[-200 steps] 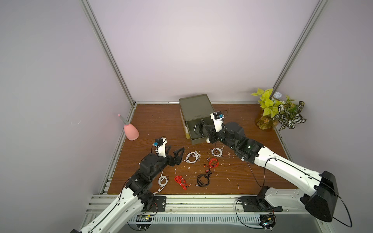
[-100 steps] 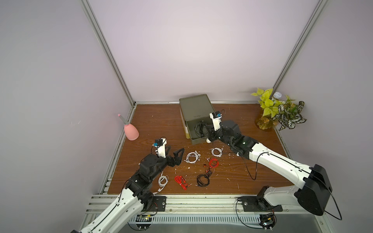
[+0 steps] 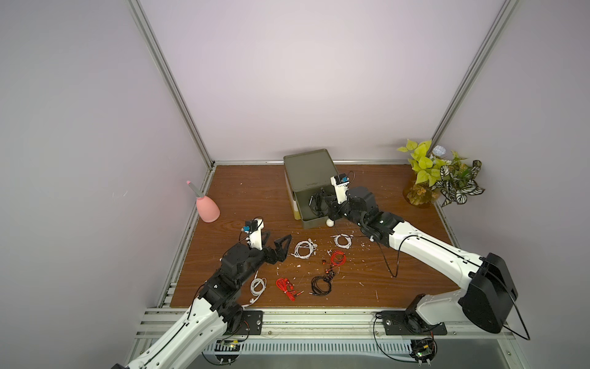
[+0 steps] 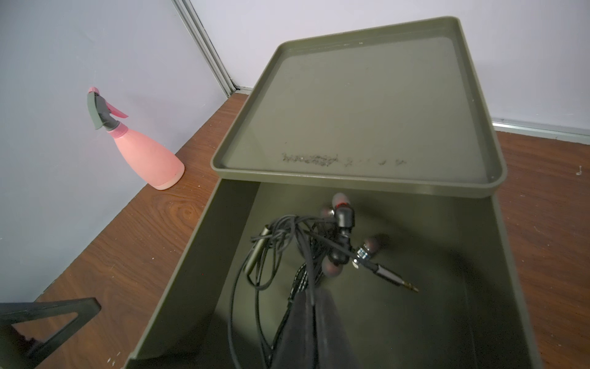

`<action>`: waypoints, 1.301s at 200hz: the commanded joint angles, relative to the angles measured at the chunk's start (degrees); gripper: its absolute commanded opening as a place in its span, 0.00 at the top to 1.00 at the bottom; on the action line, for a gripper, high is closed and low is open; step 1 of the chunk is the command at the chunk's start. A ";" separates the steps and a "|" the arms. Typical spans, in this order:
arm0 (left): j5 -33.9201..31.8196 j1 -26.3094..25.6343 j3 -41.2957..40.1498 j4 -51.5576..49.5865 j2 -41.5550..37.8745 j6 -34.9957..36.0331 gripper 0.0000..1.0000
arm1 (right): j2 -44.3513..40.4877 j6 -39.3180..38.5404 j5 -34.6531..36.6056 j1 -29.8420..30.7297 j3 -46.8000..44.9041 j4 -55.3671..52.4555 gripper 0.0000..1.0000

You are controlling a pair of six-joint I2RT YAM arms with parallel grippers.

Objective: Place the wired earphones into the drawer by color
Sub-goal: Place the wired earphones in the drawer.

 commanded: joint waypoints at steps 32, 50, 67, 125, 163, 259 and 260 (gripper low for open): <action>0.97 -0.41 0.30 -0.57 0.69 0.32 0.00 | -1.92 0.90 -0.80 -0.31 2.69 2.14 0.53; 2.09 -0.41 1.16 -1.29 1.38 1.03 0.00 | -3.75 0.64 -0.24 -0.31 2.43 1.71 0.45; 3.31 -0.41 2.10 -2.47 2.00 1.91 0.00 | -5.86 0.19 0.21 -0.31 2.08 0.77 0.40; 9.54 -0.41 1.49 -3.39 1.72 1.90 0.00 | -16.76 -1.22 4.06 -0.29 -4.08 -2.33 0.23; 11.80 -0.41 -0.80 -3.56 0.47 -0.06 0.00 | -25.18 -1.09 5.71 -0.31 -11.77 -2.68 0.15; 5.09 -0.42 -4.23 -1.75 -4.92 -4.38 0.00 | -37.86 10.72 -8.94 0.94 -30.75 -7.60 0.27; 4.94 -0.41 -4.22 -1.69 -4.88 -4.37 0.00 | -37.95 10.94 -9.04 1.02 -30.95 -7.60 0.27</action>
